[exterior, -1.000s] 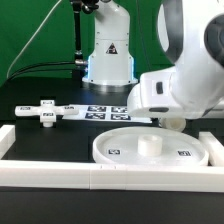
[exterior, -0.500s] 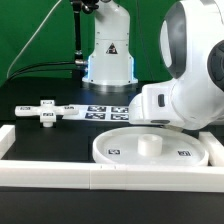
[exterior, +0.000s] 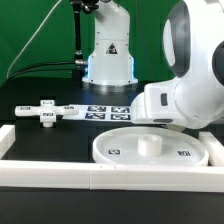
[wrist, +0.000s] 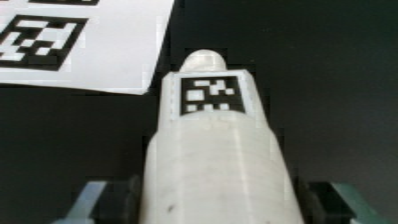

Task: Assemble round table

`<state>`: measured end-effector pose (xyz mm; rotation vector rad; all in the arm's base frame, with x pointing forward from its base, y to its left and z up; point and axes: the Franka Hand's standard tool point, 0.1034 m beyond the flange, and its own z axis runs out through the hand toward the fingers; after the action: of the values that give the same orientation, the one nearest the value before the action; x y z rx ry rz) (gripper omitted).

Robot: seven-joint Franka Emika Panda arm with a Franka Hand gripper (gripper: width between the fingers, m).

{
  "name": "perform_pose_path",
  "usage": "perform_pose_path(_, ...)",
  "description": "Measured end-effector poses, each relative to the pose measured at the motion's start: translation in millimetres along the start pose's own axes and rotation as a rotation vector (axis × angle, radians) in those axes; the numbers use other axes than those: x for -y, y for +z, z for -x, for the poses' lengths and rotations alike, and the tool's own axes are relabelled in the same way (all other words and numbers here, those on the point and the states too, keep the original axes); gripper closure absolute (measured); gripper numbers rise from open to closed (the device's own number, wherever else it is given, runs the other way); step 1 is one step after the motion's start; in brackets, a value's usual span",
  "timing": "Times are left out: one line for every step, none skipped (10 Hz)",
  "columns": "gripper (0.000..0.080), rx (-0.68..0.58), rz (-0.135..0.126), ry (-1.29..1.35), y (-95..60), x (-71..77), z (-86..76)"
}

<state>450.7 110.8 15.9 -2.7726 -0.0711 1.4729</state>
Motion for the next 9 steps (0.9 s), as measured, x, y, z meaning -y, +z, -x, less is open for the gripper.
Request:
perform_pose_path(0.0393,-0.009,0.000,-0.013,-7.6,-0.4,4.5)
perform_pose_path(0.0393,-0.006,0.002,-0.036,-16.4,-2.5,13.4)
perform_pose_path(0.0392,0.008,0.002,-0.071,-32.3,-8.0,29.3)
perform_pose_path(0.0392,0.014,0.004,-0.094,-48.6,-13.7,41.1)
perform_pose_path(0.0392,-0.003,0.004,-0.118,-57.2,-16.0,41.5)
perform_pose_path(0.0392,-0.040,0.003,-0.118,-58.0,-14.4,35.4)
perform_pose_path(0.0392,-0.036,0.004,-0.119,-57.0,-14.2,36.0)
perform_pose_path(0.0392,-0.054,0.002,-0.133,-56.8,-15.0,31.3)
perform_pose_path(0.0392,-0.168,-0.002,-0.175,-58.7,-21.7,12.1)
